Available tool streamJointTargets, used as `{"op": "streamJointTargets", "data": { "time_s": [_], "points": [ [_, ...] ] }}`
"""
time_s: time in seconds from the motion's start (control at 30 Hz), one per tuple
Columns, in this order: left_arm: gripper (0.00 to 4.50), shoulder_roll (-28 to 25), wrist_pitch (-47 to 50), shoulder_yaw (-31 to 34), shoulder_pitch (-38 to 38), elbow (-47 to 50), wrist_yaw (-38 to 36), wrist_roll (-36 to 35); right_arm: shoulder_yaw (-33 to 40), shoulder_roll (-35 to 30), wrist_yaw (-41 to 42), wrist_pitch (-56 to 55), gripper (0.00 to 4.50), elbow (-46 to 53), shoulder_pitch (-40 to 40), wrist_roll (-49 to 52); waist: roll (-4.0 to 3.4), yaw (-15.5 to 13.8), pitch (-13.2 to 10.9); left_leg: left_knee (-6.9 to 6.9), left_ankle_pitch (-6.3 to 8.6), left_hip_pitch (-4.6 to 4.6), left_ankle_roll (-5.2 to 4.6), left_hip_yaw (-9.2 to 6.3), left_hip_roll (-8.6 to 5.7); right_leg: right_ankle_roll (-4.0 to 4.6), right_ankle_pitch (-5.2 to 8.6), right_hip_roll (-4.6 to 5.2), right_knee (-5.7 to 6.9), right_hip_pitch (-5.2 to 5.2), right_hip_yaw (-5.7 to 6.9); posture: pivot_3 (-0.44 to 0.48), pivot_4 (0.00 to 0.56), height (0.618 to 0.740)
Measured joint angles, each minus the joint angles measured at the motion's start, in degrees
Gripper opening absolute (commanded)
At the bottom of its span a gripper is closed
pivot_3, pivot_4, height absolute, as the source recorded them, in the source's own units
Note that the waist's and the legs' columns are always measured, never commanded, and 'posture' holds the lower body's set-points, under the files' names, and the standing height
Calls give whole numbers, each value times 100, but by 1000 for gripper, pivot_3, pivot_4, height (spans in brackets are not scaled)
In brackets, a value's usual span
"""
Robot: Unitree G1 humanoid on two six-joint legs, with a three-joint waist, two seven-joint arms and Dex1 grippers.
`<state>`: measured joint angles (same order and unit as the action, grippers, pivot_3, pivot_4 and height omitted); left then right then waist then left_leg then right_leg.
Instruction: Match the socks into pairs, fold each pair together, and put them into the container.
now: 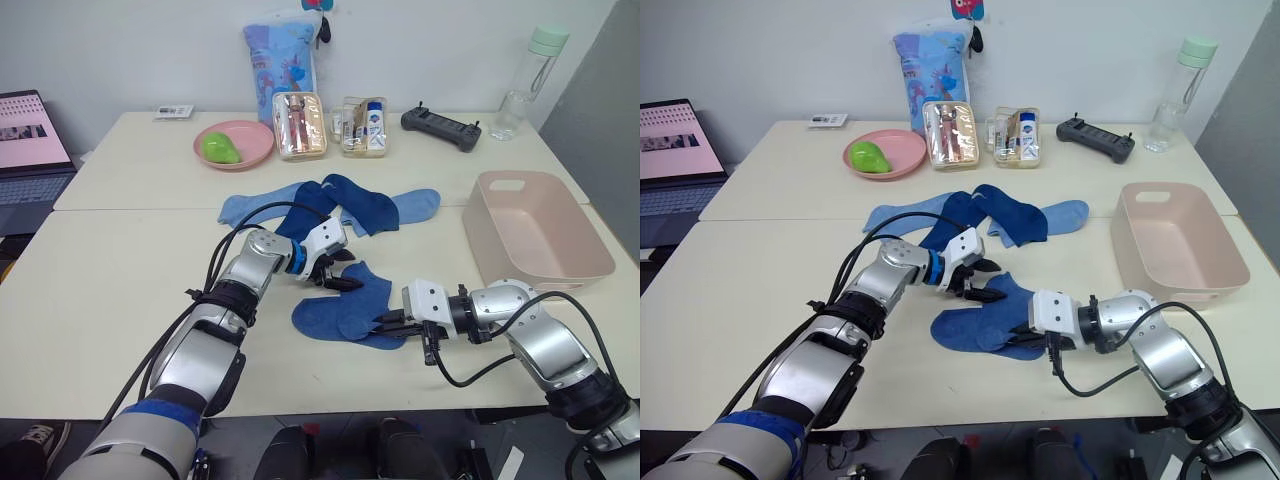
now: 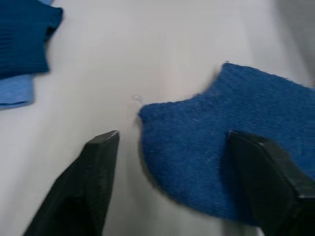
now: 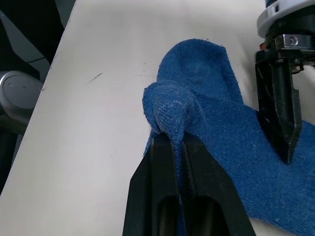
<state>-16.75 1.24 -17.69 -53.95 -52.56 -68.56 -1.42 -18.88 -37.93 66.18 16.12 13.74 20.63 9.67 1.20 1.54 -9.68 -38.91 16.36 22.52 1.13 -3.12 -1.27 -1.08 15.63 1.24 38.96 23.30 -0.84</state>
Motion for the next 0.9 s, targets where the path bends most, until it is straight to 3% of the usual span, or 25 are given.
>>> {"op": "streamJointTargets", "data": {
  "time_s": [0.27,0.47,0.83,0.9],
  "points": [
    [13,-7,-170,225,19,-70,271,46,0,0,1,-71,0,-55,32,-6,0,-1,0,-1,0,0,0,-1,0,0,0,1,1,0,0,0,150,740],
    [13,-149,279,654,514,706,592,-129,57,-12,6,-231,0,-444,314,-13,0,8,0,-1,0,0,0,-3,2,0,0,1,3,3,-3,0,150,740],
    [13,-488,2541,1600,2882,4819,2170,-719,192,271,77,-1878,0,-3019,1376,-470,-1,7,0,-1,-1,-5,2,3,5,1,-1,7,3,0,-10,0,150,740],
    [0,-405,2782,1595,3113,5070,2429,-765,192,359,135,-2110,562,-3452,1516,-508,-1,-21,0,-1,-1,-4,2,1,4,2,-2,8,4,0,-7,0,150,740]
  ]
}}
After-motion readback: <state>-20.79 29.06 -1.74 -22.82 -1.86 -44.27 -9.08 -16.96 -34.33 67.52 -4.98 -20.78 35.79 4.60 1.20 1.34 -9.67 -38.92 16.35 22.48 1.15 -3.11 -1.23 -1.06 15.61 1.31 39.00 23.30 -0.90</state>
